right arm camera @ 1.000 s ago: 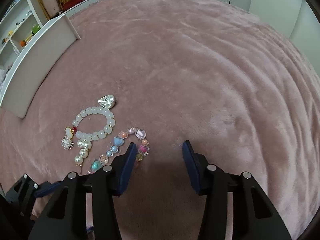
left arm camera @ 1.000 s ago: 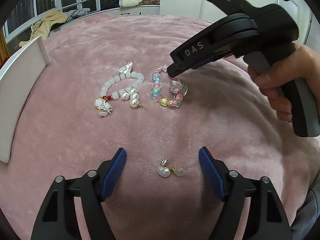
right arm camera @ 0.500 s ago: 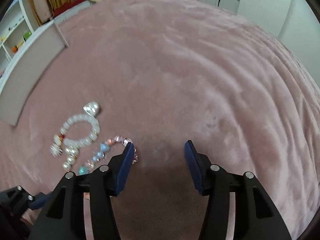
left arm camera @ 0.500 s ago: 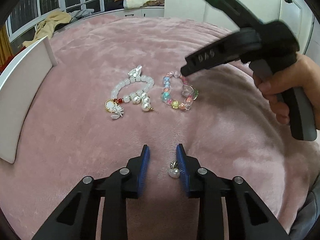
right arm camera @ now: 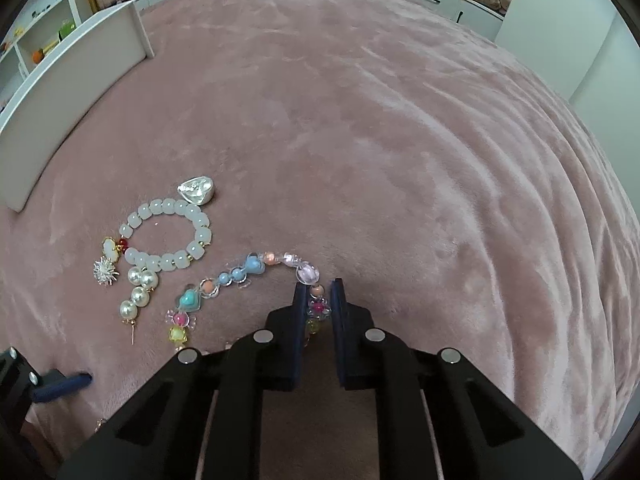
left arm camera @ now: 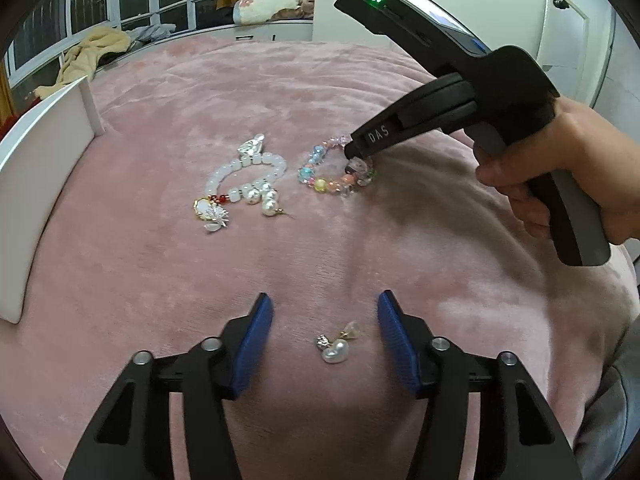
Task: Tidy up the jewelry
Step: 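Grasp the small pearl stud earring with the left tool while the right tool grasps the colorful bead bracelet, then lift and carry the earring and bracelet over the white box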
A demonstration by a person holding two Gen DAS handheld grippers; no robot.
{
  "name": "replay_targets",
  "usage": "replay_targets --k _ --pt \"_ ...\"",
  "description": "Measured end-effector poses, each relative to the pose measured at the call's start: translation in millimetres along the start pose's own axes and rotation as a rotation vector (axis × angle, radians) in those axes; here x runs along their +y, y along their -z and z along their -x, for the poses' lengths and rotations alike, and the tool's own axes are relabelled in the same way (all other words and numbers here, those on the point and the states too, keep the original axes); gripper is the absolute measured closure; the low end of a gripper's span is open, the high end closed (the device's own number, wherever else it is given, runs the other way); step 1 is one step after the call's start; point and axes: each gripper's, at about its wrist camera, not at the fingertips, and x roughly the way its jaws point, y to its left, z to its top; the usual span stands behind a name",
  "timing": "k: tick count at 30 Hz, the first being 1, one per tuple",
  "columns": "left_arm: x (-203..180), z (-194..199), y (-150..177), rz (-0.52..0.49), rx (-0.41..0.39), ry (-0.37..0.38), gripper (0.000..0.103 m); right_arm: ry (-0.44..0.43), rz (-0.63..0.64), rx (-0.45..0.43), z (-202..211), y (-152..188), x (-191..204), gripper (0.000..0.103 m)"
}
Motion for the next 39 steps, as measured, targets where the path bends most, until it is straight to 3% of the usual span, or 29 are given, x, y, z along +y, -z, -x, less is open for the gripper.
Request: replay_targets --k 5,7,14,16,20,25,32,33,34,36,38,39 --pt "2.7 -0.6 3.3 0.002 0.013 0.005 0.064 -0.002 -0.01 0.0 1.7 0.2 0.5 0.09" --pt "2.6 0.7 5.0 0.0 0.018 0.015 0.076 -0.006 -0.015 -0.006 2.7 1.1 0.8 0.09" --pt "0.5 12.6 11.4 -0.012 0.006 0.029 0.077 -0.034 -0.076 -0.038 9.5 -5.2 -15.3 0.09" --pt "1.0 16.6 12.0 -0.012 0.003 0.026 0.085 -0.044 -0.103 -0.053 14.6 -5.7 -21.2 0.09" --pt "2.4 24.4 10.7 -0.015 -0.005 0.019 0.085 -0.062 -0.156 -0.095 31.1 -5.4 -32.0 0.09" --pt "7.7 32.9 5.6 -0.019 -0.017 0.004 0.091 -0.054 -0.194 -0.153 54.6 -4.9 -37.8 0.09" --pt "20.4 54.9 -4.5 0.006 -0.054 0.026 0.091 -0.045 -0.201 -0.196 73.0 -3.8 -34.9 0.09" --pt "23.1 56.3 -5.8 0.015 -0.053 0.038 0.088 -0.047 -0.202 -0.193 72.4 -3.4 -34.7 0.09" --pt "25.0 56.5 -6.2 0.017 -0.051 0.055 0.062 -0.048 -0.204 -0.19 71.6 -3.5 -35.3 0.09" --pt "24.6 59.0 -2.7 0.011 -0.071 0.064 0.03 -0.048 -0.208 -0.185 70.9 -2.1 -35.1 0.09" --pt "20.2 52.1 1.9 -0.012 -0.045 0.076 0.032 -0.051 -0.213 -0.184 71.0 -1.1 -35.8 0.09" --pt "16.5 45.7 4.1 -0.025 -0.024 0.072 0.041 -0.052 -0.214 -0.184 70.6 -0.6 -36.1 0.09"
